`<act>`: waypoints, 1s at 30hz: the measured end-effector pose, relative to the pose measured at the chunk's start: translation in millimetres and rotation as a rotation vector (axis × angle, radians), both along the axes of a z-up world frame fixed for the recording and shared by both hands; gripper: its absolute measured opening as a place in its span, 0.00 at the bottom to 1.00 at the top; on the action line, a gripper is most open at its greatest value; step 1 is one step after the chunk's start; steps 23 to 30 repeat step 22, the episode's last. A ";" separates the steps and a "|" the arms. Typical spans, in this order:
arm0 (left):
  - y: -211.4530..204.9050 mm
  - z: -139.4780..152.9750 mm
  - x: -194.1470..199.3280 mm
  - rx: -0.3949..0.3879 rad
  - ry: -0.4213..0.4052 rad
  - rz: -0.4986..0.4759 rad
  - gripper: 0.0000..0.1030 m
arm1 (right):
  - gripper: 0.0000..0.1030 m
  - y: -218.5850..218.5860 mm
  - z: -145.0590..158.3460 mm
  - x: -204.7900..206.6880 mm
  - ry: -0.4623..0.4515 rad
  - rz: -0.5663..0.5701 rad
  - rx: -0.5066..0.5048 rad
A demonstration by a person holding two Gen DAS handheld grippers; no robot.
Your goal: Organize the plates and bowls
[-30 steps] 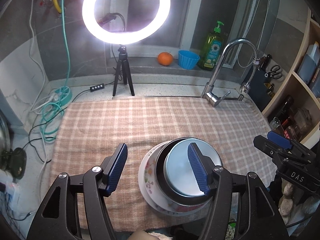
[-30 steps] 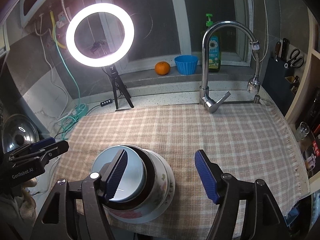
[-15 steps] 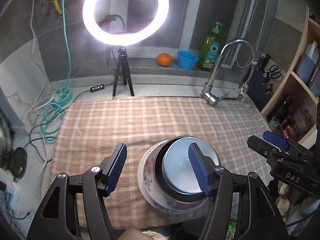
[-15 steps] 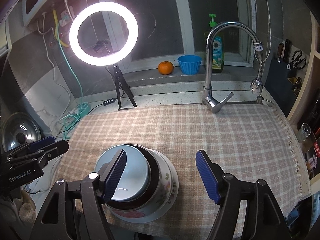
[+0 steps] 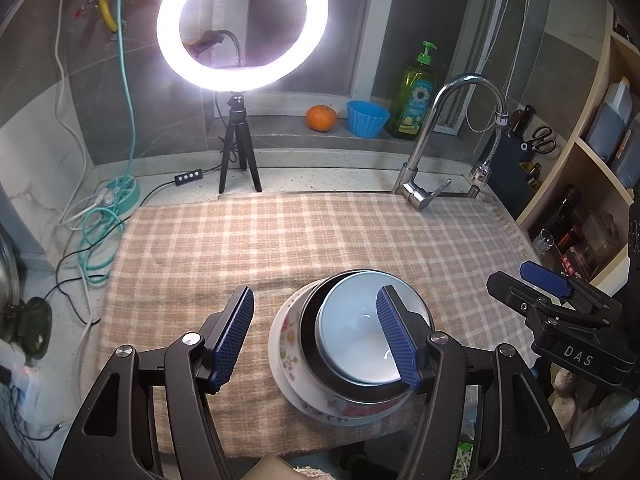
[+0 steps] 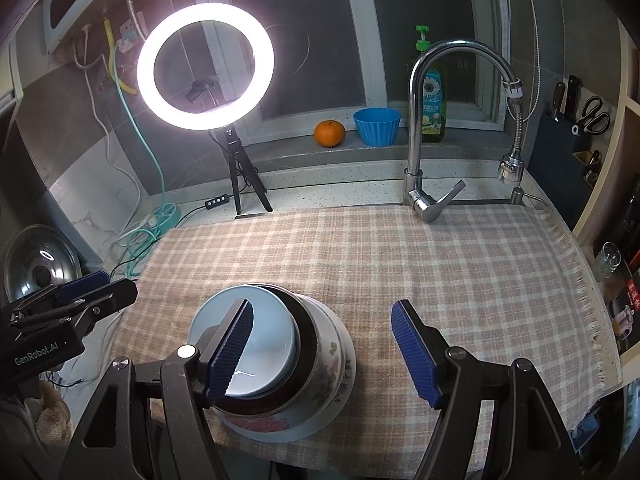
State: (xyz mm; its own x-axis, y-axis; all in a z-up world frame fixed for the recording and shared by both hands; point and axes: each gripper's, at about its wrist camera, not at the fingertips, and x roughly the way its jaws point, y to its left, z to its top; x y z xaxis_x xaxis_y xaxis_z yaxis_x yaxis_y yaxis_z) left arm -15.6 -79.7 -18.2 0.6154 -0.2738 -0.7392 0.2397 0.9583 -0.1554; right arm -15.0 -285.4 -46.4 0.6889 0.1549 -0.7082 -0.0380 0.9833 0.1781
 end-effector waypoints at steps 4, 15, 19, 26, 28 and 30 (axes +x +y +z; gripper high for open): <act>-1.4 -0.4 -0.8 -0.001 0.001 -0.003 0.62 | 0.66 -1.2 -0.1 -0.6 0.002 -0.003 -0.002; -2.0 -0.1 -1.5 -0.006 0.000 -0.001 0.62 | 0.66 -2.9 -3.4 0.6 0.016 -0.005 -0.005; -1.5 0.1 -1.3 -0.004 0.001 0.000 0.62 | 0.66 -3.1 -3.8 0.7 0.016 -0.004 -0.005; 0.6 -1.0 -0.7 -0.006 0.007 0.002 0.62 | 0.66 -5.2 -6.2 0.7 0.024 -0.007 -0.001; 0.6 -1.0 -0.7 -0.006 0.007 0.002 0.62 | 0.66 -5.2 -6.2 0.7 0.024 -0.007 -0.001; 0.6 -1.0 -0.7 -0.006 0.007 0.002 0.62 | 0.66 -5.2 -6.2 0.7 0.024 -0.007 -0.001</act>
